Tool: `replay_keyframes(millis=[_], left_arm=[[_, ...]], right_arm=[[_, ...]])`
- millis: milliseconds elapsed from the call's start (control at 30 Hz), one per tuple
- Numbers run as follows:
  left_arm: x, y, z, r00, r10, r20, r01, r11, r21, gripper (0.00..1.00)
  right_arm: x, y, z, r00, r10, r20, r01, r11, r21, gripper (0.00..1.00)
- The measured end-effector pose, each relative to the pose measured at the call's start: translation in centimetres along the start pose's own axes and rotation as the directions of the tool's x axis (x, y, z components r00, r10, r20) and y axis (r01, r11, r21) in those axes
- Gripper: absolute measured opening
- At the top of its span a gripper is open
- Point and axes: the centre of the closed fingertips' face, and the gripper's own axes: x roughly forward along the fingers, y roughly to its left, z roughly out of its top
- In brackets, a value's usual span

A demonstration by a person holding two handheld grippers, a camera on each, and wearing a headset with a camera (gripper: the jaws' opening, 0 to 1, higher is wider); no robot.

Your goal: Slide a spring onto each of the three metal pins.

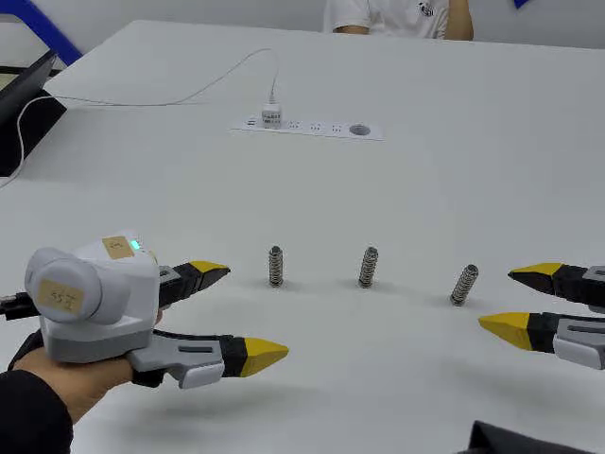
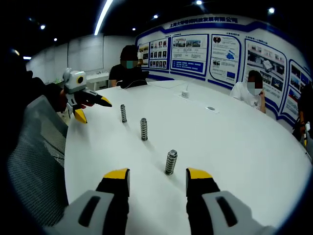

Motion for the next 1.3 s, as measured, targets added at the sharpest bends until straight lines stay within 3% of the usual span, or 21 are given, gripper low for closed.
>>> replay_keyframes(millis=[667, 1300], left_arm=[[-0.04, 0.10, -0.33, 1.0000, 0.006, 0.008, -0.006, 1.000, -0.018, 0.76], [0.00, 0.18, -0.35, 0.9998, 0.009, 0.015, -0.009, 0.999, -0.031, 0.76]], right_arm=[[0.15, 0.58, -0.57, 0.9994, -0.009, 0.033, 0.009, 1.000, 0.011, 0.62], [0.32, 0.90, -0.23, 0.9974, -0.017, 0.070, 0.016, 1.000, 0.022, 0.68]])
